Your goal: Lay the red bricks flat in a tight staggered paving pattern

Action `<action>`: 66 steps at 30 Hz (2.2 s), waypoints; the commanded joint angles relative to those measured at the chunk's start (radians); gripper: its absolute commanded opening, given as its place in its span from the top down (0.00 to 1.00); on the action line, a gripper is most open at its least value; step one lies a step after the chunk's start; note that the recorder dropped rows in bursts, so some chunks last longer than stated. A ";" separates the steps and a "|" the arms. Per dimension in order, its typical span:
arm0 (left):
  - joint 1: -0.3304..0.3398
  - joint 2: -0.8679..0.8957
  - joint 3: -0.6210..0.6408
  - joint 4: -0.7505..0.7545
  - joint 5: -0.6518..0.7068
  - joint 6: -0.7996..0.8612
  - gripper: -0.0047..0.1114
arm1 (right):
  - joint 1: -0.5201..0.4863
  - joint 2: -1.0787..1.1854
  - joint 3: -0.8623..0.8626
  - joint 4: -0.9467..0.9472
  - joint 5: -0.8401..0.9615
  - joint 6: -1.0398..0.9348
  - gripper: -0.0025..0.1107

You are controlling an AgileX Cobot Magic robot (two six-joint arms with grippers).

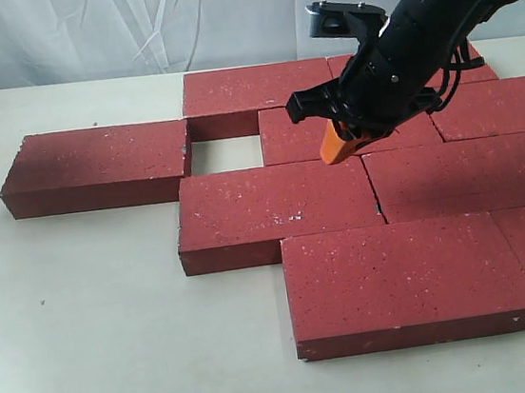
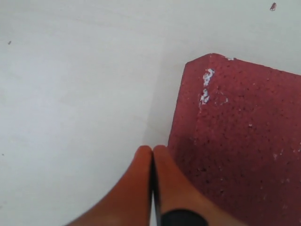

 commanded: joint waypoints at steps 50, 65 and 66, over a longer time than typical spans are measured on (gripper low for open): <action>0.007 0.119 0.008 -0.155 -0.029 0.208 0.96 | 0.000 -0.009 -0.003 -0.002 -0.007 -0.006 0.98; -0.073 0.134 0.008 -0.325 0.058 0.347 0.96 | 0.000 -0.009 -0.003 -0.002 -0.012 -0.006 0.98; -0.086 0.134 0.008 -0.323 0.058 0.347 0.96 | 0.000 -0.009 -0.003 -0.002 -0.012 -0.006 0.98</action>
